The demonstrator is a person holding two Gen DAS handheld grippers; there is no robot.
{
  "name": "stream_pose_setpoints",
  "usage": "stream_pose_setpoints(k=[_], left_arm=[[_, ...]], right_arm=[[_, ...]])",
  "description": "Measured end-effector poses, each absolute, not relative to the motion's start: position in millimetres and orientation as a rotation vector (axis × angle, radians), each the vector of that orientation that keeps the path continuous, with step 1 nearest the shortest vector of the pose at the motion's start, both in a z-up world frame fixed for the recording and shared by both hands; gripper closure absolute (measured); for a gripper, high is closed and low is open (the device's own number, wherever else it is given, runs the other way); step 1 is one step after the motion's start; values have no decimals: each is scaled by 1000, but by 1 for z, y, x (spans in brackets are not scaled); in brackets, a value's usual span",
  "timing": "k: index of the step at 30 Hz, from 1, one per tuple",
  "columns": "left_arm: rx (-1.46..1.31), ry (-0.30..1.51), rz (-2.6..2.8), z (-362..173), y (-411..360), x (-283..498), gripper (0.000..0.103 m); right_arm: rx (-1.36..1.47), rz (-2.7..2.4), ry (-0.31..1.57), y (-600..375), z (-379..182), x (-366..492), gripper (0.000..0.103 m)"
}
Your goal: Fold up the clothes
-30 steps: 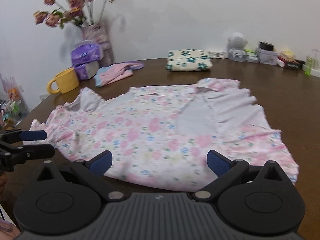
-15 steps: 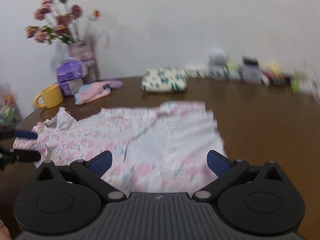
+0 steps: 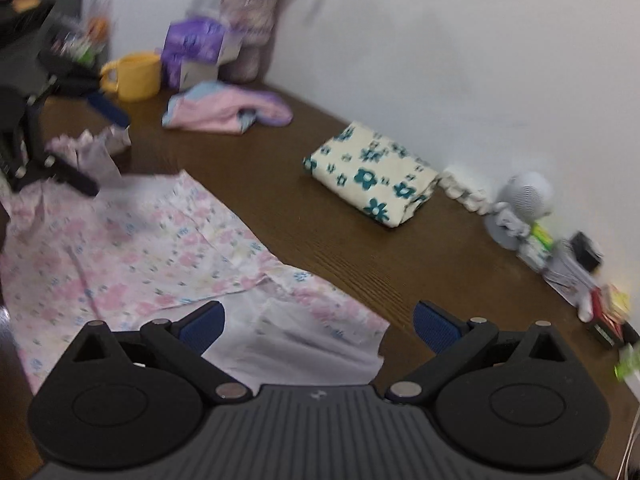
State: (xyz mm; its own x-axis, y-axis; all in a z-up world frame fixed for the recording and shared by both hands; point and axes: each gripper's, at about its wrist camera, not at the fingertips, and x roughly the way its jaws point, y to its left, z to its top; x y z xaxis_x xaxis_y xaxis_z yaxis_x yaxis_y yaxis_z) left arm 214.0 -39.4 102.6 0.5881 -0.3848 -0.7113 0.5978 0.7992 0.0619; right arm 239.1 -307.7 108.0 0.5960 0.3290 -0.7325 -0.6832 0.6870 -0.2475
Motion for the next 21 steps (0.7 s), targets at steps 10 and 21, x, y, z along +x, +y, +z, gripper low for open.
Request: stream_pose_setpoints(k=[10,21], left_arm=[[534,913,-765,71,-65,300,33],[655,1040,-920,45,-82,345,60]], right_arm=[[-619,786,911,-292,84,337,22],[-681,941,1056,-276,50,355,66]])
